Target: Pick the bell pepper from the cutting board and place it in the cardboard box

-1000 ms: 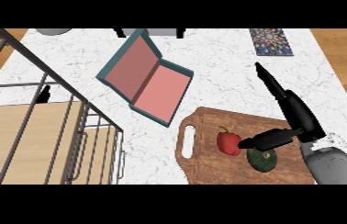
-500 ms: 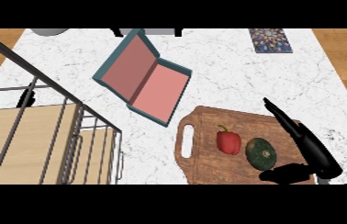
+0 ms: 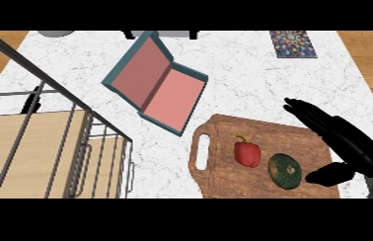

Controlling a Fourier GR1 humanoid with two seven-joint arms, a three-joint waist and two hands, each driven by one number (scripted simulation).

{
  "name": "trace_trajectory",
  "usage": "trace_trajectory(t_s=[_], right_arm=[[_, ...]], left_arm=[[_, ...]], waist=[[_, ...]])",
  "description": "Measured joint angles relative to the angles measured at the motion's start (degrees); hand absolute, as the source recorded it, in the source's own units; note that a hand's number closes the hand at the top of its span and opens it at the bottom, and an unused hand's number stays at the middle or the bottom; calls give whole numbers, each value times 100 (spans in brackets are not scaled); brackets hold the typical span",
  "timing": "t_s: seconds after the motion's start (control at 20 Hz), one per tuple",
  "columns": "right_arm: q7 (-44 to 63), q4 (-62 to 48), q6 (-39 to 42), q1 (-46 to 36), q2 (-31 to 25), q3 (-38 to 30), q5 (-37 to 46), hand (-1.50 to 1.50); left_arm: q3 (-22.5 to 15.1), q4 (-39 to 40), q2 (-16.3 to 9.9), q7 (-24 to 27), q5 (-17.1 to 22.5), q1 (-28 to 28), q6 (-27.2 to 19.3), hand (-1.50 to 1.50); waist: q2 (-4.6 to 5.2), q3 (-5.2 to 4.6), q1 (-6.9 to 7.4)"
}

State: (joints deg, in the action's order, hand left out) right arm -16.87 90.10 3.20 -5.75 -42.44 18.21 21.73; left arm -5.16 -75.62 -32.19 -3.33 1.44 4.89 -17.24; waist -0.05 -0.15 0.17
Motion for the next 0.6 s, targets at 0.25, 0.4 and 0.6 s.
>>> trace_trajectory(t_s=[0.25,0.4,0.6], right_arm=[[1288,466,903,-499,-177,500,534,-150],[2064,671,1577,-853,-101,779,691,-150],[2754,611,2319,-1277,304,965,745,-150]], left_arm=[[30,39,51,3,-44,63,27,0],[80,161,59,51,-54,148,94,0],[62,31,148,-38,-179,84,76,0]], waist=[[2,-4,37],[7,-7,38],[8,0,48]])
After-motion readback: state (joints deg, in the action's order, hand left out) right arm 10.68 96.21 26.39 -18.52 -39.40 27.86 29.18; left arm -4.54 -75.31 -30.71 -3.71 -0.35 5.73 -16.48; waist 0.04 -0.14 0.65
